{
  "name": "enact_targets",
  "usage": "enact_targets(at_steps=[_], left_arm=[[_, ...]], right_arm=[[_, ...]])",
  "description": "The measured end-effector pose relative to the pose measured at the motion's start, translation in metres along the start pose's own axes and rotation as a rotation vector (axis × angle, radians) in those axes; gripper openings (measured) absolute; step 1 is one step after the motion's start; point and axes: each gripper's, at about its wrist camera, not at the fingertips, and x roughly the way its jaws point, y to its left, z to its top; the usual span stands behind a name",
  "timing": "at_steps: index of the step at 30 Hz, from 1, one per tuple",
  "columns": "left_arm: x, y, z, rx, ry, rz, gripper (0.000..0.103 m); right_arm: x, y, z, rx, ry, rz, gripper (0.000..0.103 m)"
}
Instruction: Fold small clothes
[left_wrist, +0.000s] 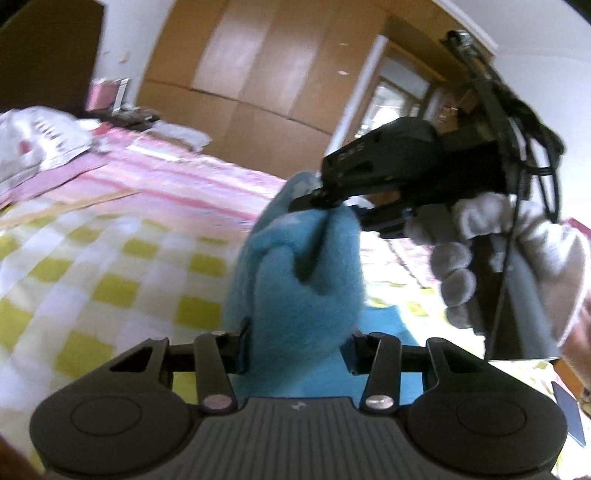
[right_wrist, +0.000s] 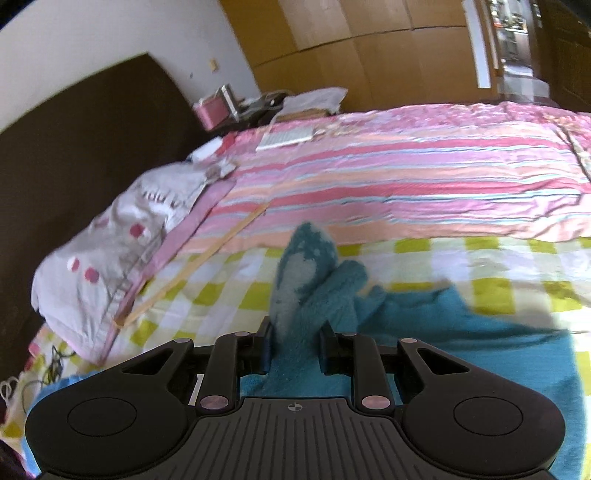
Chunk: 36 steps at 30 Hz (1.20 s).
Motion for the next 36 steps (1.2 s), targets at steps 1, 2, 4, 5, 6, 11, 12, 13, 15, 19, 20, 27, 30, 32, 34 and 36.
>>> enact_targets(at_steps=[1,2,4,5,6,11,12,13,15,19,20,27,30,32,34,36], left_arm=[[0.002,-0.008,0.001,0.017,0.001,-0.015,0.05],[0.005,-0.016,0.001,0.034,0.003,-0.028,0.05],[0.01,-0.033,0.001,0.065,0.009,-0.052,0.049],[0.013,-0.041,0.001,0.08,0.013,-0.062,0.049],[0.016,-0.05,0.0,0.095,0.016,-0.071,0.049],[0.036,-0.084,-0.009,0.14,0.044,-0.098,0.049],[0.041,-0.089,-0.011,0.148,0.05,-0.1,0.049],[0.046,-0.096,-0.013,0.158,0.056,-0.1,0.049],[0.054,-0.108,-0.018,0.177,0.067,-0.101,0.049],[0.068,-0.127,-0.032,0.218,0.093,-0.101,0.049],[0.071,-0.132,-0.036,0.23,0.101,-0.101,0.049],[0.089,-0.159,-0.06,0.305,0.139,-0.097,0.049],[0.099,-0.166,-0.066,0.326,0.152,-0.092,0.049],[0.105,-0.171,-0.072,0.341,0.161,-0.088,0.049],[0.11,-0.177,-0.079,0.357,0.17,-0.084,0.049],[0.112,-0.182,-0.086,0.378,0.177,-0.078,0.048]], right_arm=[[-0.006,-0.008,0.001,0.012,-0.008,-0.002,0.022],[-0.012,-0.016,0.002,0.023,-0.017,-0.006,0.022],[-0.022,-0.031,0.003,0.041,-0.031,-0.013,0.022],[-0.027,-0.038,0.003,0.05,-0.038,-0.014,0.022],[-0.031,-0.046,0.004,0.059,-0.044,-0.018,0.022],[-0.046,-0.084,0.002,0.093,-0.054,-0.045,0.022],[-0.048,-0.092,0.001,0.099,-0.054,-0.049,0.022],[-0.048,-0.1,-0.001,0.107,-0.053,-0.054,0.022],[-0.049,-0.117,-0.004,0.126,-0.05,-0.062,0.022],[-0.049,-0.152,-0.018,0.173,-0.05,-0.064,0.022],[-0.049,-0.161,-0.022,0.187,-0.049,-0.066,0.022],[-0.045,-0.211,-0.051,0.255,-0.03,-0.08,0.022],[-0.041,-0.225,-0.061,0.264,-0.027,-0.087,0.022],[-0.039,-0.233,-0.067,0.266,-0.026,-0.089,0.022],[-0.037,-0.239,-0.071,0.267,-0.026,-0.095,0.022],[-0.036,-0.243,-0.076,0.256,-0.03,-0.105,0.024]])
